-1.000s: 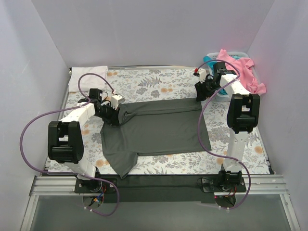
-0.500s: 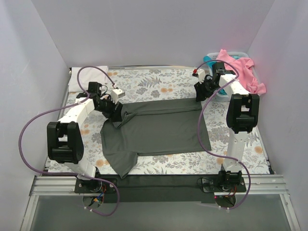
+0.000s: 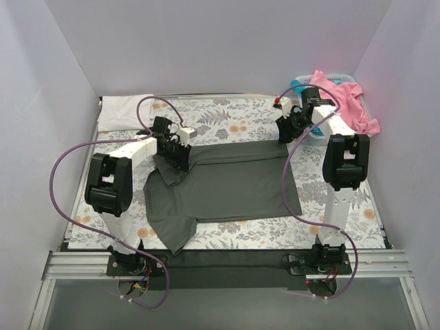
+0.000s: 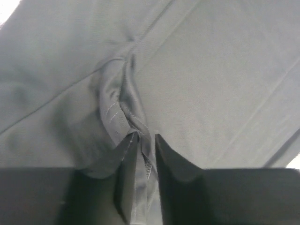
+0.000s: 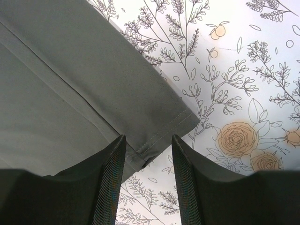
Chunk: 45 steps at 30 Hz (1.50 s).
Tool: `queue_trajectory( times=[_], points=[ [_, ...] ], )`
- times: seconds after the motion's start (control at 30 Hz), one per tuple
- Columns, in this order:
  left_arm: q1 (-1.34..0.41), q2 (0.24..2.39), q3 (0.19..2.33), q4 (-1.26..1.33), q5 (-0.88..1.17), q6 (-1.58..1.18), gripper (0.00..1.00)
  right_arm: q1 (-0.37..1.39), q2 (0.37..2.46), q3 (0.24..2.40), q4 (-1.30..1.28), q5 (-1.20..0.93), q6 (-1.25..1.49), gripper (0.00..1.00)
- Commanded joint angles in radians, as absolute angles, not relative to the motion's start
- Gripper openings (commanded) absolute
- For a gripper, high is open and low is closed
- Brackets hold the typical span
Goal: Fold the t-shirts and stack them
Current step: Fold the tshirt
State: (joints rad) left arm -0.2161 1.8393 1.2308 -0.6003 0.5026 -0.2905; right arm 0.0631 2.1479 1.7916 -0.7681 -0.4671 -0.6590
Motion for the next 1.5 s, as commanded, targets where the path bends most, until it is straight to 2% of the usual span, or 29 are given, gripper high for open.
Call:
queue_trajectory(
  times=[0.0, 0.03, 0.07, 0.5, 0.53, 0.6, 0.73, 0.93, 1.2, 1.27, 1.33, 1.37, 1.4, 1.47],
  points=[
    [-0.245, 1.789, 1.238, -0.598, 0.492, -0.296, 0.15, 0.064, 2.140, 1.827, -0.787, -0.471, -0.667, 0.43],
    [-0.250, 1.773, 1.223, -0.594, 0.497, -0.295, 0.03, 0.064, 2.140, 1.825, -0.787, -0.472, -0.667, 0.43],
    [-0.255, 1.751, 1.213, -0.594, 0.499, -0.295, 0.00, 0.066, 2.140, 1.824, -0.788, -0.472, -0.667, 0.43],
    [-0.307, 1.660, 1.123, -0.647, 0.548, -0.325, 0.00, 0.072, 2.143, 1.825, -0.792, -0.476, -0.669, 0.42],
    [-0.307, 1.654, 1.121, -0.629, 0.523, -0.345, 0.02, 0.075, 2.141, 1.825, -0.793, -0.477, -0.667, 0.43],
    [-0.307, 1.654, 1.130, -0.618, 0.502, -0.373, 0.20, 0.078, 2.140, 1.824, -0.793, -0.476, -0.670, 0.43],
    [-0.307, 1.652, 1.163, -0.574, 0.457, -0.400, 0.36, 0.081, 2.135, 1.816, -0.795, -0.476, -0.675, 0.43],
    [-0.304, 1.713, 1.219, -0.523, 0.299, -0.422, 0.42, 0.081, 2.125, 1.801, -0.795, -0.474, -0.683, 0.43],
    [-0.302, 1.831, 1.255, -0.500, 0.222, -0.439, 0.43, 0.081, 2.123, 1.786, -0.793, -0.477, -0.689, 0.43],
    [-0.302, 1.848, 1.253, -0.495, 0.224, -0.439, 0.42, 0.080, 2.123, 1.786, -0.793, -0.477, -0.689, 0.43],
    [-0.302, 1.850, 1.258, -0.497, 0.239, -0.440, 0.34, 0.080, 2.121, 1.784, -0.793, -0.471, -0.692, 0.43],
    [-0.302, 1.845, 1.258, -0.500, 0.261, -0.442, 0.28, 0.081, 2.121, 1.783, -0.793, -0.469, -0.693, 0.43],
    [-0.302, 1.839, 1.256, -0.505, 0.274, -0.439, 0.16, 0.080, 2.121, 1.782, -0.792, -0.468, -0.695, 0.43],
    [-0.302, 1.804, 1.252, -0.509, 0.317, -0.439, 0.08, 0.080, 2.120, 1.779, -0.792, -0.466, -0.696, 0.43]
  ],
)
